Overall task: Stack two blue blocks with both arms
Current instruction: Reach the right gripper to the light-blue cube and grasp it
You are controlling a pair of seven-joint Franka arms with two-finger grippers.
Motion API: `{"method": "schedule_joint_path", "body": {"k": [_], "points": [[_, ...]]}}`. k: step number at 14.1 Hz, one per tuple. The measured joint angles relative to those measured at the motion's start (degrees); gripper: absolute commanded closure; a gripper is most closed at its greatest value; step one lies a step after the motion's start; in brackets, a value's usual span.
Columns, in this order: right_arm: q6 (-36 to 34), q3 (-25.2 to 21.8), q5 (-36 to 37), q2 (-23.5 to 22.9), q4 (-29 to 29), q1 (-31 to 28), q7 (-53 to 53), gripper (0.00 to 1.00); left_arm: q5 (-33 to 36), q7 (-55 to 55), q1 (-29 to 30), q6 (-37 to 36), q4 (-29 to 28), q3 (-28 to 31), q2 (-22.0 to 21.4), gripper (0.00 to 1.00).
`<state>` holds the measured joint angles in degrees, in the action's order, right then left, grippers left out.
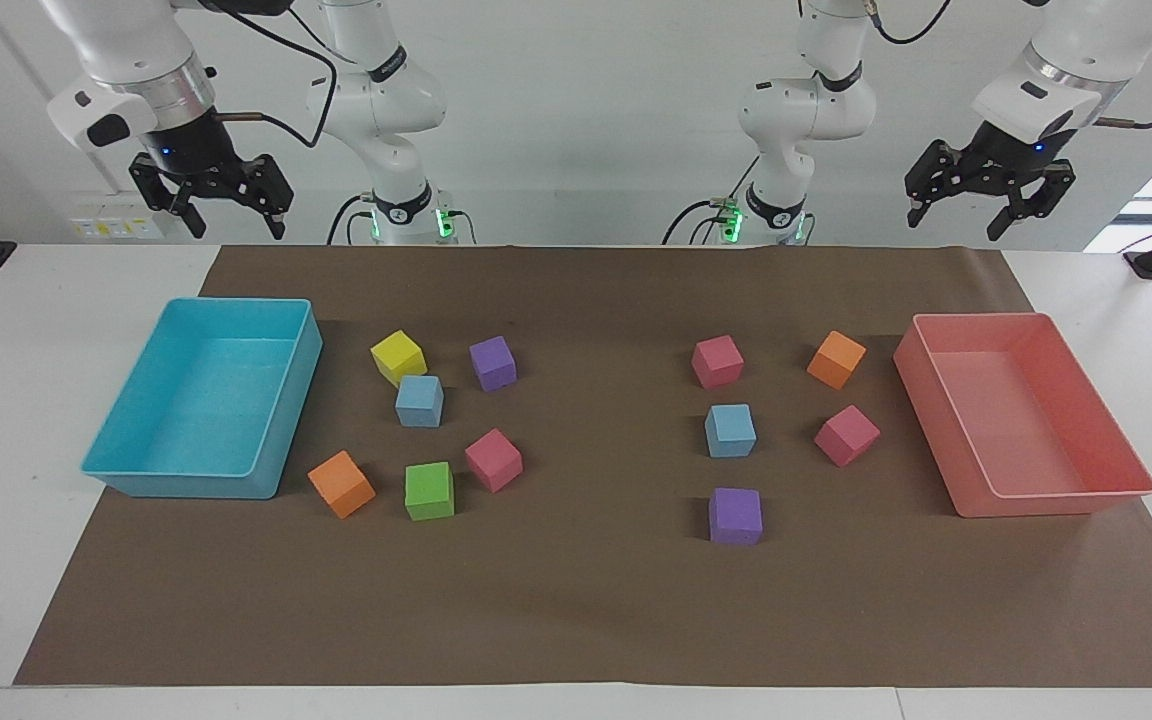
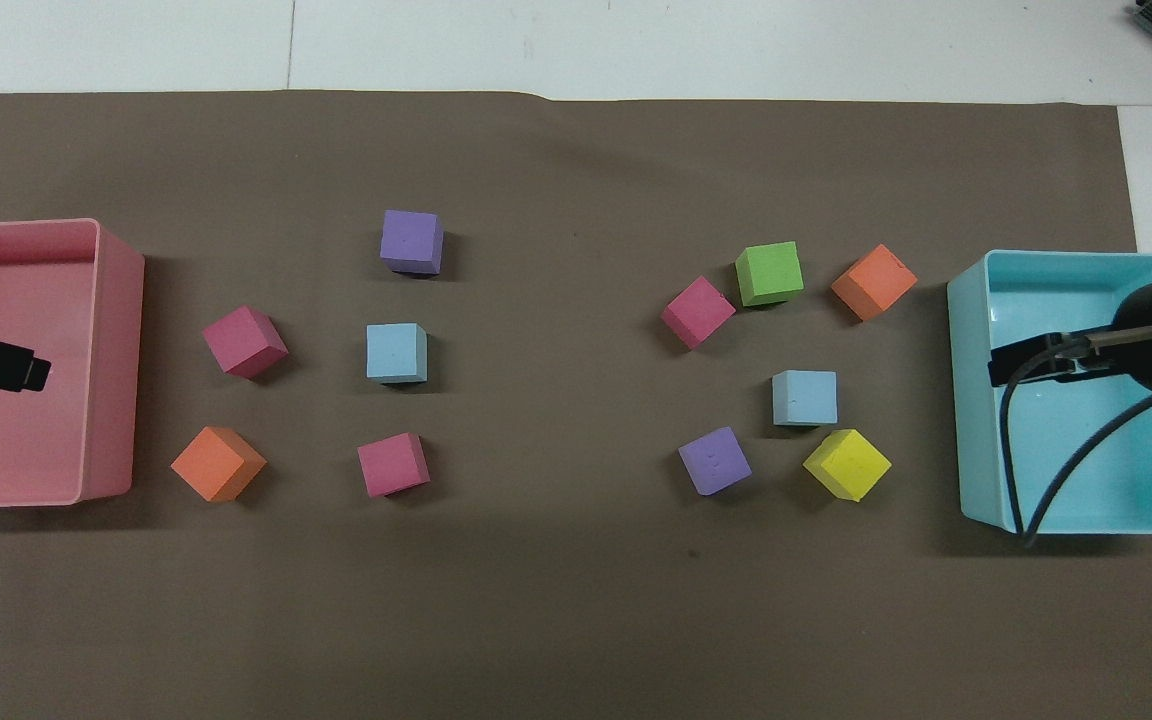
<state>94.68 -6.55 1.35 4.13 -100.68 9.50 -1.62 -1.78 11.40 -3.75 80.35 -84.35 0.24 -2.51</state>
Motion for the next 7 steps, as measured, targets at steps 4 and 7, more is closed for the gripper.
{"method": "schedule_joint_path", "body": {"k": [4,7], "points": [[11.2,0.1,0.0,-1.8,-8.3,4.5,3.7,0.00,0.0,0.0,0.0,0.0,0.0,0.0,0.0,0.00],[16.7,0.1,-0.9,-5.0,-10.4,6.3,5.3,0.00,0.0,0.0,0.0,0.0,0.0,0.0,0.0,0.00]]}}
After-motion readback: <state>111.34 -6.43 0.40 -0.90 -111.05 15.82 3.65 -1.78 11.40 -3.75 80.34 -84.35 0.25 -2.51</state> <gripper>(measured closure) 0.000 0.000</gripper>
